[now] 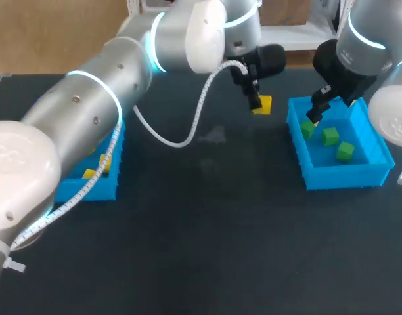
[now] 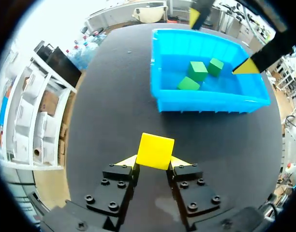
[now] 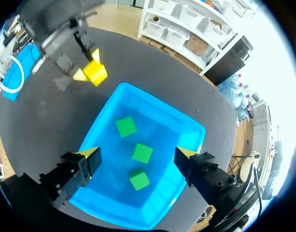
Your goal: Put the green cubes in the right bin and the yellow cubes in the left bin.
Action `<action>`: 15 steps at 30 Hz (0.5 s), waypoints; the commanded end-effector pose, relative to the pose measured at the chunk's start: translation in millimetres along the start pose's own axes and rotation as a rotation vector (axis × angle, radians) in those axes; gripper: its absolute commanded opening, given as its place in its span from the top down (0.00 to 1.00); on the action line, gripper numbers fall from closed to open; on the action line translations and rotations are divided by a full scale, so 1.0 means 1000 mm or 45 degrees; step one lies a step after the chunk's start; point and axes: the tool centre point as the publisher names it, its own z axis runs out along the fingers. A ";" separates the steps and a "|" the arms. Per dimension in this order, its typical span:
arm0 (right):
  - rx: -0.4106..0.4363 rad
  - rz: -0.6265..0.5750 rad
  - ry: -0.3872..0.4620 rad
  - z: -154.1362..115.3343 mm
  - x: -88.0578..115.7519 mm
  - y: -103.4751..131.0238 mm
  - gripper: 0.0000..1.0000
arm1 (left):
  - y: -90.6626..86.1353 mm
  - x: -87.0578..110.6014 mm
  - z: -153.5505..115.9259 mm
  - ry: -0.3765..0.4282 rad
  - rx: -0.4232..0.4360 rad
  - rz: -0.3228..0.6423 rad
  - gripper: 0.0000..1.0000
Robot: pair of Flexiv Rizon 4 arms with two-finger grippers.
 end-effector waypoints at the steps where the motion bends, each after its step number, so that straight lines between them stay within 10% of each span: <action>1: 0.003 0.001 -0.004 -0.001 0.001 0.000 0.00 | -0.010 0.025 -0.032 -0.040 -0.034 -0.044 1.00; 15: 0.003 0.001 -0.004 -0.001 0.001 0.000 0.00 | -0.004 0.117 -0.113 -0.067 -0.164 -0.291 1.00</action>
